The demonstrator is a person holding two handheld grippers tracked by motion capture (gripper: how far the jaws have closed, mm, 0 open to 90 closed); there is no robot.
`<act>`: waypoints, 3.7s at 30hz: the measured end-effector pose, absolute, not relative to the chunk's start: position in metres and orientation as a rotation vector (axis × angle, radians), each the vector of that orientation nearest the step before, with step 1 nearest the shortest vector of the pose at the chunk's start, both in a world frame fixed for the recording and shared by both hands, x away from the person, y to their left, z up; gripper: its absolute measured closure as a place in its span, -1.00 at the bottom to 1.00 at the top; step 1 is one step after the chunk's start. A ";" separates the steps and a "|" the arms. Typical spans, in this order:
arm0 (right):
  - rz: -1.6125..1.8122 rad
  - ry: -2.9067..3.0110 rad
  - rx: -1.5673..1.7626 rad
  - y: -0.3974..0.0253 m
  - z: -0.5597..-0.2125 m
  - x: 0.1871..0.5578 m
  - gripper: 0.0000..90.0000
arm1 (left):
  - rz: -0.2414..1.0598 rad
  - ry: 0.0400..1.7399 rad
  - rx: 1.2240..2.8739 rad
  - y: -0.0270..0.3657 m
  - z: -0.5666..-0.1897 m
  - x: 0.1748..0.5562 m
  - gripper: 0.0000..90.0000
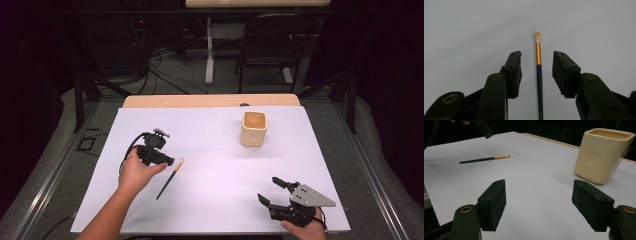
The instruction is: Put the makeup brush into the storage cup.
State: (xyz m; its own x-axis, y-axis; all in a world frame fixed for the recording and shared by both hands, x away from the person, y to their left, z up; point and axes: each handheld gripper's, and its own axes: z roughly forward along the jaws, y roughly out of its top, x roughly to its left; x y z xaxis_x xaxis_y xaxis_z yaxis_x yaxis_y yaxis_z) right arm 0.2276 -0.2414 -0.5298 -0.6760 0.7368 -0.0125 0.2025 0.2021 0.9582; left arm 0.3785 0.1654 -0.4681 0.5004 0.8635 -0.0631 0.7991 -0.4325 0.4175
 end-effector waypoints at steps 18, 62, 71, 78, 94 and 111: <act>1.496 2.003 0.871 -0.241 -0.530 0.228 -0.39 | 0.205 1.390 2.362 0.157 -0.481 0.388 0.41; 1.489 2.007 0.873 -0.242 -0.530 0.228 -0.39 | 0.141 1.411 2.434 0.148 -0.511 0.395 0.61; 1.490 2.000 0.862 -0.242 -0.530 0.229 -0.39 | 0.122 1.430 2.445 0.150 -0.516 0.395 0.64; 1.490 2.001 0.865 -0.242 -0.530 0.229 -0.39 | 0.111 1.438 2.447 0.148 -0.518 0.395 0.68; 1.477 2.015 0.860 -0.244 -0.529 0.229 -0.39 | 0.087 1.452 2.471 0.145 -0.522 0.397 0.74; 1.486 2.008 0.861 -0.243 -0.529 0.229 -0.39 | 0.051 1.474 2.498 0.144 -0.524 0.399 0.77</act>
State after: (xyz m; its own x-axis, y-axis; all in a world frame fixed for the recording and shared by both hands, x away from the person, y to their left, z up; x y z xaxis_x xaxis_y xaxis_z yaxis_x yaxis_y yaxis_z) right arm 0.2290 -0.2434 -0.5289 -0.6783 0.7345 -0.0198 0.1957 0.2065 0.9587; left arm 0.3986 0.1441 -0.5243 0.4907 0.8666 -0.0910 0.8581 -0.4625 0.2230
